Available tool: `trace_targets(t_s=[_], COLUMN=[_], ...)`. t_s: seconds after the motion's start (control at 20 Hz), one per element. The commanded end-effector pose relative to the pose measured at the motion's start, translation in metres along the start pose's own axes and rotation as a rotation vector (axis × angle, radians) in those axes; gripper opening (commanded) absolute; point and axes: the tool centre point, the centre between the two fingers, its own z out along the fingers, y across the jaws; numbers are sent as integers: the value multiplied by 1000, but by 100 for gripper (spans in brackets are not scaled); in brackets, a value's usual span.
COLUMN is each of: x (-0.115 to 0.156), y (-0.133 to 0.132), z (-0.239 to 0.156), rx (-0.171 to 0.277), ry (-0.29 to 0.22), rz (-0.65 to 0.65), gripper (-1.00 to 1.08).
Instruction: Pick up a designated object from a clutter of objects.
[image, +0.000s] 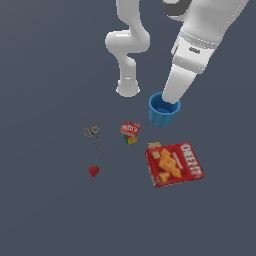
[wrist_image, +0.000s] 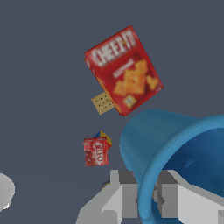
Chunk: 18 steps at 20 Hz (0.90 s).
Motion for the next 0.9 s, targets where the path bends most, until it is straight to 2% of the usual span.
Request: trace_targets(t_s=[0.0,0.4,0.85], x=[6,18,23], y=[-1,-2,-2], z=[-23,-67,-80], rx=[-1,-3,-4], ry=[1,-1,-2], rz=[1,3,4], gripper=[-100,-100,-100])
